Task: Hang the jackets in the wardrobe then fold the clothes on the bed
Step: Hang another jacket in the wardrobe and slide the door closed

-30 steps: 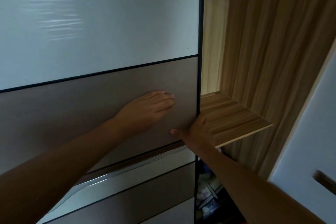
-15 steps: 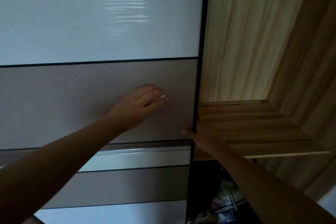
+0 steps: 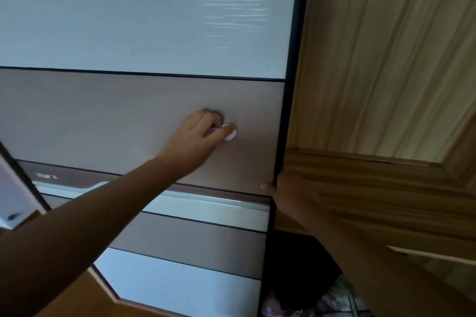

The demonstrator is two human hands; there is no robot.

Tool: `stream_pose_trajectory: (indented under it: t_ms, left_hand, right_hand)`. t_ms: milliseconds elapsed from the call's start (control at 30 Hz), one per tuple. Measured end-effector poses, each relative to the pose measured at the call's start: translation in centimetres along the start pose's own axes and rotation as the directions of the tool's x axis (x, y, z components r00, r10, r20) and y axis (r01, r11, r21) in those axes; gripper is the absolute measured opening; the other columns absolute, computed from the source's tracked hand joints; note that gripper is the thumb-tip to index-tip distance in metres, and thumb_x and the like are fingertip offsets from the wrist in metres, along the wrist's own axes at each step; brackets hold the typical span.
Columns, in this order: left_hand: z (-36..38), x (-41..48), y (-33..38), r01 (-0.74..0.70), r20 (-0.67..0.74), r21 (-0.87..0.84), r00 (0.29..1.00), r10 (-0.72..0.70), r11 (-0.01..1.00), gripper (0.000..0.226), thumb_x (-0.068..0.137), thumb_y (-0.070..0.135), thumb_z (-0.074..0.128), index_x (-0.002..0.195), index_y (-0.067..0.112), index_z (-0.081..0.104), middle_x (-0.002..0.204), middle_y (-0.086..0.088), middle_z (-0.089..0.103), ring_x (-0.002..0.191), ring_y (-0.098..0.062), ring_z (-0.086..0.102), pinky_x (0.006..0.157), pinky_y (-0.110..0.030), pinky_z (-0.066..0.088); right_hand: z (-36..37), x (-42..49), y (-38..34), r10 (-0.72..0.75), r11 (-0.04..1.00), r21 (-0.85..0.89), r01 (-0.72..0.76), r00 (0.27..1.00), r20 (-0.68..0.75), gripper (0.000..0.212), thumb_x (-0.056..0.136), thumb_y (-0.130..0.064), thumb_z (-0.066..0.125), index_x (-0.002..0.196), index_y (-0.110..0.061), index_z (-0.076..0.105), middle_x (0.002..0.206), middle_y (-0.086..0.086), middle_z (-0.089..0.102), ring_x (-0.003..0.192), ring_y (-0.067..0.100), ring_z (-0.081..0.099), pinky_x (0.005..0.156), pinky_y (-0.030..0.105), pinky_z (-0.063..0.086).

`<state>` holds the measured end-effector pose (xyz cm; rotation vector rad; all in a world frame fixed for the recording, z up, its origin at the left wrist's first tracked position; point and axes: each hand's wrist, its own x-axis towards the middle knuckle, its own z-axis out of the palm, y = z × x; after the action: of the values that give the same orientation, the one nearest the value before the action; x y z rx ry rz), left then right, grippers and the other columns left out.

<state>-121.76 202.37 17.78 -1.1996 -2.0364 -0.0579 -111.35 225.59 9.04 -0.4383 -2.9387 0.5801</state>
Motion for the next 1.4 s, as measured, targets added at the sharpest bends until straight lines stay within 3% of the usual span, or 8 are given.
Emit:
stream_pose_trajectory:
  t_ms: [133,300,533,600,767,900,1267,1400]
  left_hand:
    - [-0.3,-0.3,0.5,0.005,-0.038,-0.007,0.999,-0.005,1.0,0.033,0.103,0.029,0.05,0.133,0.017,0.057,0.122,-0.01,0.053,0.112,-0.03,0.05,0.093,-0.034,0.042]
    - [-0.8,-0.7,2.3,0.096,-0.04,-0.045,0.994,-0.097,0.994,0.048,0.088,0.003,0.06,0.136,0.007,0.058,0.124,-0.024,0.055,0.11,-0.041,0.054,0.091,-0.049,0.049]
    - [-1.3,-7.1,5.8,0.283,0.171,-0.181,0.952,-0.254,0.942,0.072,0.089,0.026,0.07,0.153,0.016,0.039,0.151,-0.015,0.036,0.138,-0.031,0.038,0.109,-0.036,0.039]
    - [-1.3,-9.6,6.5,0.442,0.356,-0.168,0.861,-0.364,0.881,0.063,0.092,0.034,0.067,0.149,0.025,0.042,0.146,-0.007,0.046,0.13,-0.024,0.048,0.102,-0.034,0.048]
    - [-2.7,-14.2,9.1,0.721,0.867,0.017,0.334,-0.369,0.693,0.055,0.095,0.05,0.059,0.144,0.028,0.046,0.137,0.0,0.06,0.118,-0.017,0.06,0.099,-0.029,0.049]
    - [-4.5,-17.4,12.0,0.799,0.833,0.06,0.291,-0.472,0.599,0.03,0.097,0.04,0.058,0.124,0.028,0.059,0.125,0.006,0.065,0.104,-0.011,0.06,0.089,-0.026,0.049]
    - [-13.7,-30.9,16.4,0.921,0.742,0.321,-0.099,-0.663,0.222,0.015,0.095,0.029,0.052,0.1,0.023,0.064,0.103,0.003,0.067,0.095,-0.016,0.06,0.085,-0.035,0.051]
    - [-16.9,-36.6,16.4,0.908,0.715,0.403,-0.235,-0.658,0.114,0.015,0.097,0.03,0.049,0.103,0.024,0.062,0.104,0.004,0.064,0.098,-0.016,0.059,0.084,-0.034,0.048]
  right_hand:
    - [-0.5,0.0,0.7,-0.002,0.995,-0.1,0.006,0.999,0.038,0.047,0.102,-0.057,0.045,0.071,-0.02,0.048,0.068,-0.004,0.051,0.057,0.008,0.046,0.052,0.025,0.03]
    - [-1.2,0.0,0.9,-0.062,0.98,-0.184,0.074,0.995,0.073,0.05,0.103,-0.058,0.039,0.07,-0.02,0.045,0.068,-0.003,0.05,0.059,0.01,0.048,0.057,0.03,0.036]
    - [-0.7,-1.4,1.6,-0.126,0.969,-0.167,0.18,0.947,0.295,0.042,0.102,-0.048,0.05,0.072,-0.02,0.043,0.07,-0.004,0.047,0.059,0.008,0.045,0.051,0.025,0.03]
    - [-0.8,-1.7,1.4,-0.159,0.951,-0.197,0.24,0.921,0.355,0.043,0.101,-0.05,0.052,0.075,-0.016,0.048,0.072,-0.003,0.049,0.065,0.012,0.05,0.058,0.027,0.036]
    - [-0.3,-2.8,-0.9,-0.292,0.842,-0.241,0.482,0.785,0.547,0.053,0.1,-0.059,0.045,0.098,-0.009,0.062,0.108,0.011,0.065,0.083,0.021,0.056,0.066,0.026,0.038]
    - [1.8,-4.5,-3.2,-0.362,0.819,-0.125,0.561,0.672,0.646,0.053,0.097,-0.06,0.05,0.113,-0.012,0.065,0.118,0.007,0.066,0.107,0.024,0.061,0.088,0.033,0.049]
    - [8.9,-12.5,-12.6,-0.506,0.654,0.022,0.756,0.415,0.757,0.038,0.093,-0.053,0.054,0.108,-0.021,0.068,0.104,0.003,0.071,0.088,0.018,0.068,0.07,0.028,0.047]
    - [12.4,-15.8,-17.9,-0.55,0.577,0.074,0.813,0.32,0.771,0.038,0.092,-0.054,0.055,0.107,-0.022,0.068,0.106,0.001,0.071,0.088,0.016,0.067,0.08,0.032,0.053]
